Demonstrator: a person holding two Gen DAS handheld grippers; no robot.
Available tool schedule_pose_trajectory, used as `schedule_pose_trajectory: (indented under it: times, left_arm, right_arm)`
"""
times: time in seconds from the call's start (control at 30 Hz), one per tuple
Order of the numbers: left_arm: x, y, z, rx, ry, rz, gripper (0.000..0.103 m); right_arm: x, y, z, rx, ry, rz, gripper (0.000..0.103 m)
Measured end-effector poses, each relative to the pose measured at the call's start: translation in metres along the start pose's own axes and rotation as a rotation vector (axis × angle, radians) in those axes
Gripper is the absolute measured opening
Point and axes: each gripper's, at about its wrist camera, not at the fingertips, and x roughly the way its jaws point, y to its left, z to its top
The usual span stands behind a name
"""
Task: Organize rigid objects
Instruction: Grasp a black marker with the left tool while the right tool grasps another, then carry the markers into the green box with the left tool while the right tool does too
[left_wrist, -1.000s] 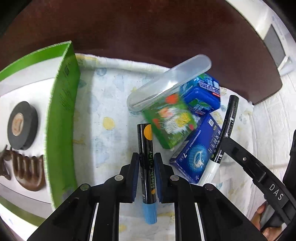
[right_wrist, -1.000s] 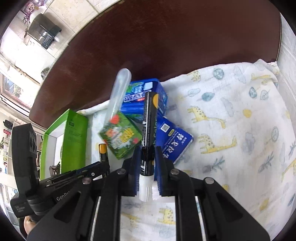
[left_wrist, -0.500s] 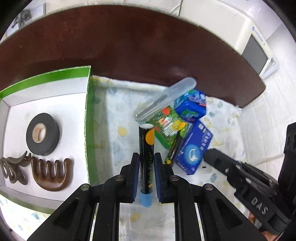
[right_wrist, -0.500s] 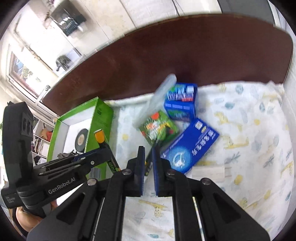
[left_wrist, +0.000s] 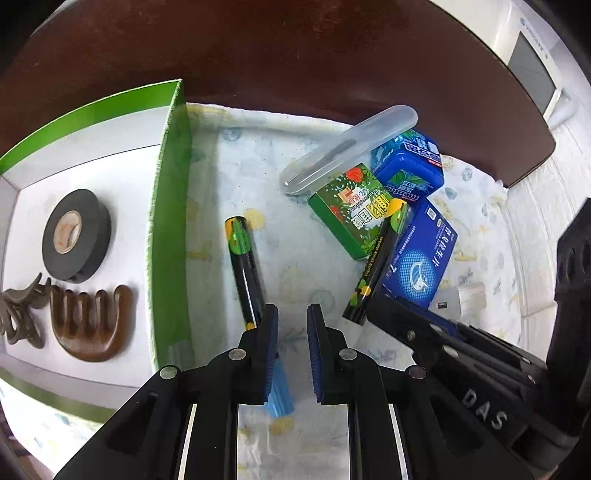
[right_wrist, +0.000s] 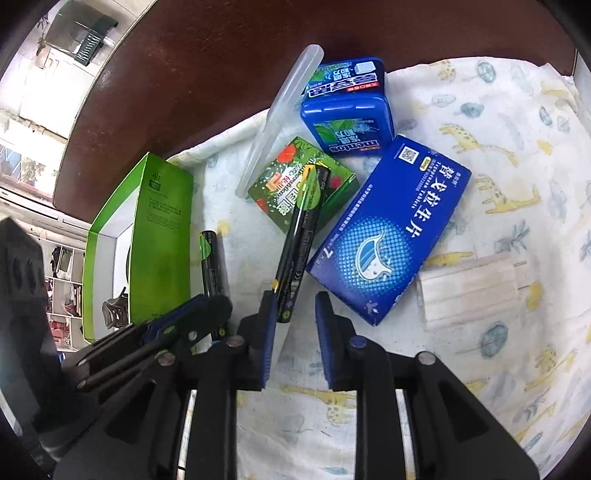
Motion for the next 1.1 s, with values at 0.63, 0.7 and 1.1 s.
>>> schedule_pose_trajectory:
  times: [0.63, 0.7, 1.1]
  left_arm:
    - [0.037, -0.022, 0.019, 0.124, 0.041, 0.252, 0.043]
    - [0.04, -0.021, 0.022, 0.117, 0.054, 0.261, 0.043]
    - [0.071, -0.022, 0.037, 0.072, 0.15, 0.256, 0.016]
  right_arm:
    - [-0.016, -0.022, 0.002, 0.004, -0.07, -0.01, 0.015]
    - [-0.024, -0.025, -0.001, -0.004, -0.072, 0.006, 0.015]
    - [-0.042, -0.035, -0.012, -0.005, -0.101, 0.182, 0.016]
